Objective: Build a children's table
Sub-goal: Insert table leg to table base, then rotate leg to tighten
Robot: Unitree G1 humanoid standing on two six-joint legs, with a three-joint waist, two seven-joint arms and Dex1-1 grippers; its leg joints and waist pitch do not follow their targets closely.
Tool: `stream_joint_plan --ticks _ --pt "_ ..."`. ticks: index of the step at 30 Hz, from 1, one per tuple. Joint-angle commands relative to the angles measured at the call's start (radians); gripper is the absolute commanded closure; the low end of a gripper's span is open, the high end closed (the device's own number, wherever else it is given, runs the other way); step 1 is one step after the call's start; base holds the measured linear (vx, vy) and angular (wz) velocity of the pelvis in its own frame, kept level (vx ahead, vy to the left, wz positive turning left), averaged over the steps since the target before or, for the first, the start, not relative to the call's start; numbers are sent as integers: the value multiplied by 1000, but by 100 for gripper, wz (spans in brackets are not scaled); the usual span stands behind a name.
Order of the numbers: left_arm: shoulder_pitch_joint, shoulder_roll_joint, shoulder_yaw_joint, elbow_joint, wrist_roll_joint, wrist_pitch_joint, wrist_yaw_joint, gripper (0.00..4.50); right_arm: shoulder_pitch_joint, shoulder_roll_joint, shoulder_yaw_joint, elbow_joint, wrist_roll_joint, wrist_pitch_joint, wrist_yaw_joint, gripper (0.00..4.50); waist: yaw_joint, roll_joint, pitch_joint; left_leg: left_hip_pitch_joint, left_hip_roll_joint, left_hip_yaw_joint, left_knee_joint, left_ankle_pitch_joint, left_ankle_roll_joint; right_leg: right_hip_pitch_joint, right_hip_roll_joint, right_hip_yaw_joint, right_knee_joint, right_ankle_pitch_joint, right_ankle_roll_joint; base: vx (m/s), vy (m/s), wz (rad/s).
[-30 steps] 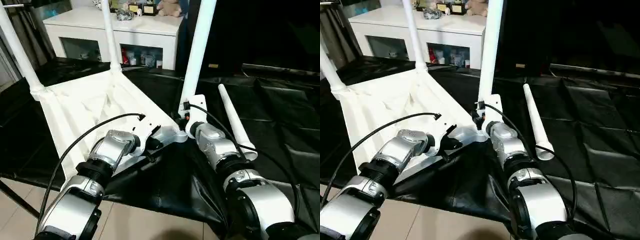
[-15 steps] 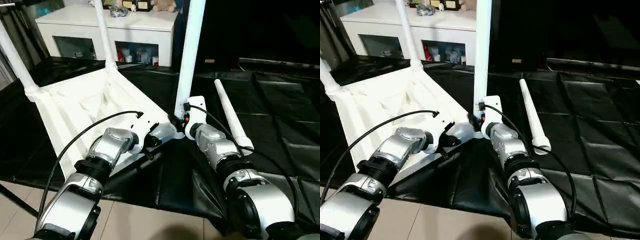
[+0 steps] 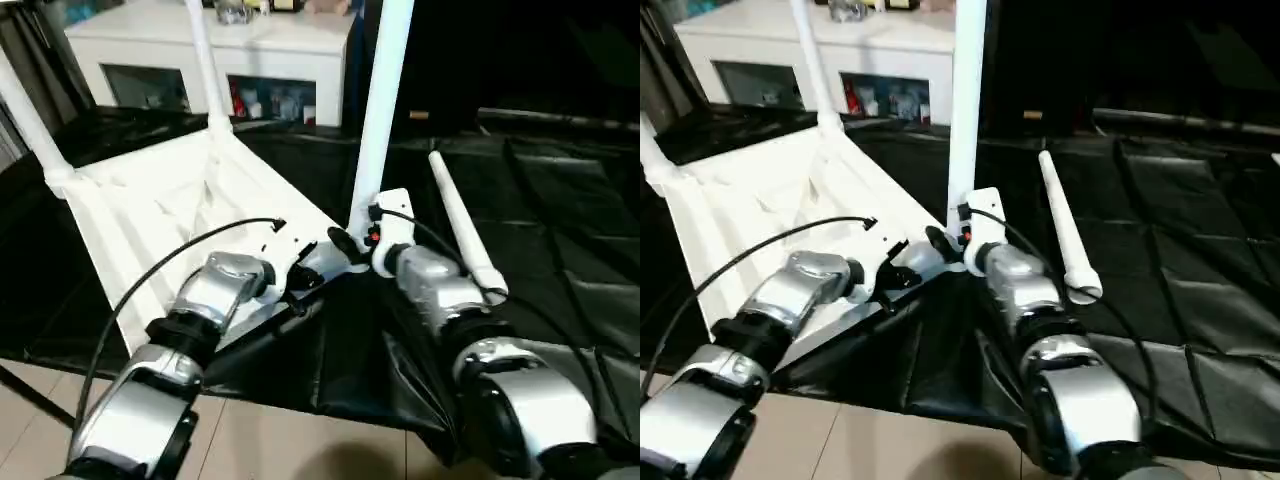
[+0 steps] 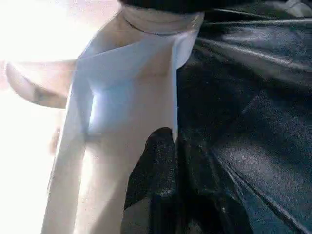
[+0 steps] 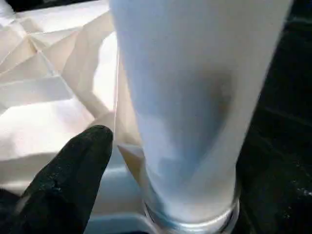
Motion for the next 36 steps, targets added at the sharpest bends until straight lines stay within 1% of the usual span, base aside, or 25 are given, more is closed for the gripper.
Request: stream_joint_plan --ticks 1,2,3,4,5,7,8,9,10,11,12,14,15,16,17,19,21,22,24,25,26,28,31,33,36 --pt "34 9 -34 -33 4 -2 -39 450 53 -1 79 8 -32 34 142 40 2 3 -39 8 72 -21 -70 -325 15 8 -71 51 -75 -193 -182 0 0 0" --pt "34 9 -34 -33 4 -2 -39 450 53 -1 79 8 -32 34 142 40 3 1 -39 5 72 -20 -68 -323 21 8 -72 51 -74 -191 -187 0 0 0" --pt "47 26 -44 -60 4 -22 -69 450 66 -22 94 -19 -35 35 188 40 5 3 -45 1 71 -16 -61 -282 33 10 -74 51 -70 -168 -206 0 0 0" --pt "47 26 -44 -60 4 -22 -69 450 66 -22 94 -19 -35 35 188 40 5 3 -45 1 71 -16 -61 -282 33 10 -74 51 -70 -168 -206 60 -38 1" --pt "61 43 -50 -94 -1 -19 -96 450 80 -46 108 -51 -38 36 239 40 4 1 -49 -6 68 -12 -53 -213 47 13 -69 48 -59 -78 -223 60 -38 1" --pt "73 57 -56 -122 -6 -24 -123 450 92 -66 119 -77 -38 37 279 40 11 3 -58 -16 62 -7 -33 -82 94 22 -66 41 -38 118 -250 57 -32 -1" --pt "87 73 -60 -157 -13 -16 -150 450 105 -88 129 -109 -35 41 327 40 11 6 -63 -17 63 -7 -28 -48 104 22 -65 39 -31 166 -257 53 -28 -1" --pt "104 93 -66 -198 -20 -13 -181 450 120 -112 142 -145 -31 42 376 40 13 8 -67 -23 62 -5 -16 5 120 21 -60 37 -18 265 -264 0 0 0" --pt "121 111 -70 -237 -27 -5 -206 450 135 -132 154 -180 -29 44 415 40 15 5 -67 -26 59 -6 -12 18 126 22 -56 35 -14 309 -261 0 0 0" --pt "141 132 -73 -280 -36 -3 -233 450 152 -154 165 -221 -22 51 459 40 15 7 -72 -25 59 -4 -3 31 143 17 -53 34 -6 379 -266 0 0 0" --pt "143 133 -74 -284 -36 -3 -235 450 153 -156 166 -224 -22 51 462 40 16 7 -74 -28 59 -7 1 42 151 20 -50 32 0 419 -265 0 0 0" --pt "174 163 -76 -348 -55 8 -276 450 179 -184 178 -286 -6 62 521 40 14 5 -73 -30 58 -6 2 30 153 16 -46 30 0 408 -265 0 0 0" --pt "177 166 -77 -355 -56 10 -280 450 182 -186 179 -292 -5 64 527 40 15 7 -71 -30 59 -5 1 10 150 13 -47 29 -3 379 -266 0 0 0" --pt "211 201 -82 -420 -81 10 -333 450 208 -215 195 -356 14 74 591 40 13 7 -66 -28 64 -5 -5 -50 133 11 -49 31 -11 279 -270 0 0 0" --pt "213 203 -83 -424 -82 10 -336 450 210 -216 196 -360 15 74 595 40 16 9 -66 -26 67 -8 -7 -71 124 14 -50 30 -12 241 -265 0 0 0" --pt "240 227 -83 -474 -103 14 -367 450 231 -239 209 -413 31 86 646 40 13 11 -61 -24 68 -7 -13 -120 99 9 -49 34 -19 140 -264 0 0 0" --pt "251 235 -81 -497 -112 19 -376 450 241 -248 213 -440 39 97 665 40 16 13 -60 -18 72 -5 -14 -146 86 5 -49 37 -22 105 -265 0 0 0" --pt "259 241 -80 -512 -118 16 -385 450 247 -253 216 -455 44 100 678 40 20 11 -57 -19 71 -4 -15 -171 73 4 -51 40 -25 56 -263 0 0 0" --pt "266 247 -80 -524 -123 14 -392 450 252 -257 218 -468 48 102 687 40 26 11 -56 -18 70 -3 -15 -180 56 1 -51 42 -26 21 -257 -28 2 2" --pt "276 259 -81 -541 -126 14 -404 450 257 -259 219 -480 49 102 694 40 26 6 -57 -19 69 -3 -16 -176 52 4 -52 42 -25 14 -251 0 0 0" --pt "282 267 -82 -553 -128 16 -411 450 261 -261 220 -490 49 103 699 40 27 8 -58 -22 69 -5 -16 -170 50 5 -53 42 -23 15 -249 0 0 0" --pt "291 278 -82 -569 -129 21 -417 450 269 -264 224 -510 50 110 702 40 27 6 -60 -24 67 -5 -13 -148 56 5 -53 42 -21 33 -237 0 0 0" --pt "296 286 -80 -581 -130 29 -418 450 275 -265 230 -525 50 116 702 40 28 4 -63 -25 63 -4 -7 -110 67 6 -49 41 -16 78 -242 0 0 0" --pt "296 290 -77 -580 -129 33 -416 450 274 -262 234 -520 51 112 698 40 29 6 -64 -26 62 -4 -3 -96 73 5 -49 40 -12 95 -248 0 0 0" --pt "297 293 -76 -580 -127 36 -415 450 272 -255 229 -520 66 126 703 76 28 6 -67 -26 61 -4 1 -83 80 6 -47 39 -9 120 -255 0 0 0"
